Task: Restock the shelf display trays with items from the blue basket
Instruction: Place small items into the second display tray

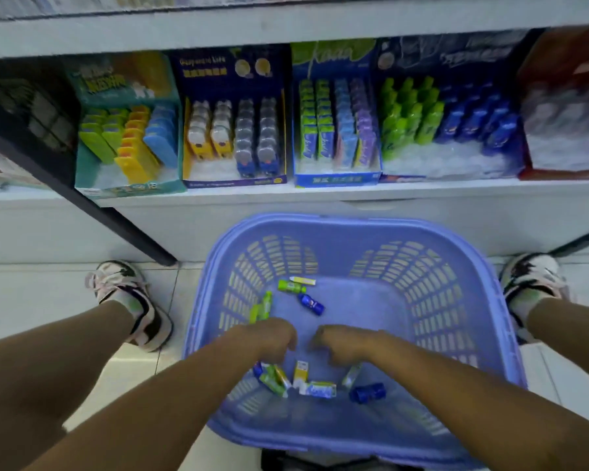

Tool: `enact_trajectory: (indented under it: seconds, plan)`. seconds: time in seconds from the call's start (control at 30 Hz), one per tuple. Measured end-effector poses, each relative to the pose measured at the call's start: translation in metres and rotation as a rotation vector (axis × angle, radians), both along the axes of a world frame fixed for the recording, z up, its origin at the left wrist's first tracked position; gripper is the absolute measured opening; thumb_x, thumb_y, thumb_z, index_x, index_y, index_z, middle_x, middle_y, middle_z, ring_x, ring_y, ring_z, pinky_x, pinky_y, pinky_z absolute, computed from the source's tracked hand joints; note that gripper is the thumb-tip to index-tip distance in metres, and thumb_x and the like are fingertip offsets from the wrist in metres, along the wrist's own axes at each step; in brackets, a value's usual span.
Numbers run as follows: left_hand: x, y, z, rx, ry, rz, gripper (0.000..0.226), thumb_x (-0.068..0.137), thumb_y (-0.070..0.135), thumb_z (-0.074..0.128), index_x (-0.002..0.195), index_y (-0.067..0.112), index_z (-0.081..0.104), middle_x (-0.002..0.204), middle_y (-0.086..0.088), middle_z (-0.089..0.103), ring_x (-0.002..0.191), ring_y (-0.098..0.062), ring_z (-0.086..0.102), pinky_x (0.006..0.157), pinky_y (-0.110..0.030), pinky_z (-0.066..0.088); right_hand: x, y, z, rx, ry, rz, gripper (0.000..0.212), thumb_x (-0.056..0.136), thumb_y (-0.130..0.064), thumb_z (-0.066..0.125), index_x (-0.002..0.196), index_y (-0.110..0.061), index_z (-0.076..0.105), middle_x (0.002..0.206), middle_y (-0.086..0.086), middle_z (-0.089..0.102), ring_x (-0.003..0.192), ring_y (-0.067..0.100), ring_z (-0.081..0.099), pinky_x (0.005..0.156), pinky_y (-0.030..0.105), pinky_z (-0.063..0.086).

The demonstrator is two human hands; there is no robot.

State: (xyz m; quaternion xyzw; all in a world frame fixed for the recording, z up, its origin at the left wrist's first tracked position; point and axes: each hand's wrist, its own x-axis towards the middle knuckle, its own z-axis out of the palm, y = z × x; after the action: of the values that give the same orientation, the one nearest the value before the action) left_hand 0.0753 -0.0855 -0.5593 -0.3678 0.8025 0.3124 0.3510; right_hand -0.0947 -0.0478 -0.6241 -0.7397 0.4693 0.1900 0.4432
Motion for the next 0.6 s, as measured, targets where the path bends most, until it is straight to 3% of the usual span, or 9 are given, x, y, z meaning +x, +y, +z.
enact_trajectory:
  seconds: [0.13,0.23,0.4,0.5,0.6]
  plan:
    - [-0.007,0.018,-0.035,0.053,-0.123,-0.054,0.034,0.092,0.005,0.049,0.125,0.001,0.056,0.127,-0.022,0.056,0.119,-0.035,0.052,0.098,-0.038,0.039,0.015,0.012,-0.020,0.011,-0.090,0.028,0.039,0.091,-0.015,0.050,0.130,-0.013,0.052,0.131,0.016,0.051,0.118,0.030,0.051,0.100,0.041,0.041]
    - [-0.008,0.027,-0.052,0.020,-0.169,-0.103,0.032,0.096,0.007,0.042,0.125,-0.002,0.054,0.129,-0.023,0.054,0.122,-0.035,0.051,0.100,-0.039,0.038,0.029,0.019,-0.031,-0.139,-0.044,-0.018,0.028,0.095,-0.025,0.042,0.114,-0.009,0.056,0.123,0.017,0.057,0.111,0.032,0.055,0.093,0.038,0.044]
    - [0.001,0.029,-0.070,-0.010,-0.157,-0.175,0.027,0.089,0.012,0.052,0.110,0.000,0.063,0.114,-0.021,0.064,0.109,-0.037,0.058,0.091,-0.040,0.044,0.040,0.026,-0.050,-0.198,-0.067,-0.101,0.030,0.097,-0.027,0.038,0.114,-0.012,0.058,0.124,0.013,0.058,0.113,0.028,0.055,0.092,0.034,0.042]
    - [0.003,0.025,-0.075,-0.001,-0.142,-0.203,0.035,0.085,0.022,0.063,0.114,0.002,0.064,0.116,-0.021,0.063,0.111,-0.036,0.057,0.094,-0.041,0.043,0.032,0.017,-0.049,-0.195,-0.068,-0.178,0.032,0.098,-0.027,0.037,0.113,-0.012,0.061,0.124,0.011,0.060,0.112,0.026,0.056,0.096,0.031,0.042]
    - [0.000,0.023,-0.078,0.020,-0.187,-0.202,0.040,0.087,0.026,0.065,0.115,-0.001,0.063,0.119,-0.022,0.061,0.113,-0.036,0.056,0.098,-0.041,0.040,0.015,0.000,-0.039,-0.110,-0.040,-0.232,0.024,0.094,-0.025,0.047,0.111,-0.010,0.057,0.118,0.015,0.059,0.107,0.031,0.057,0.088,0.034,0.044]
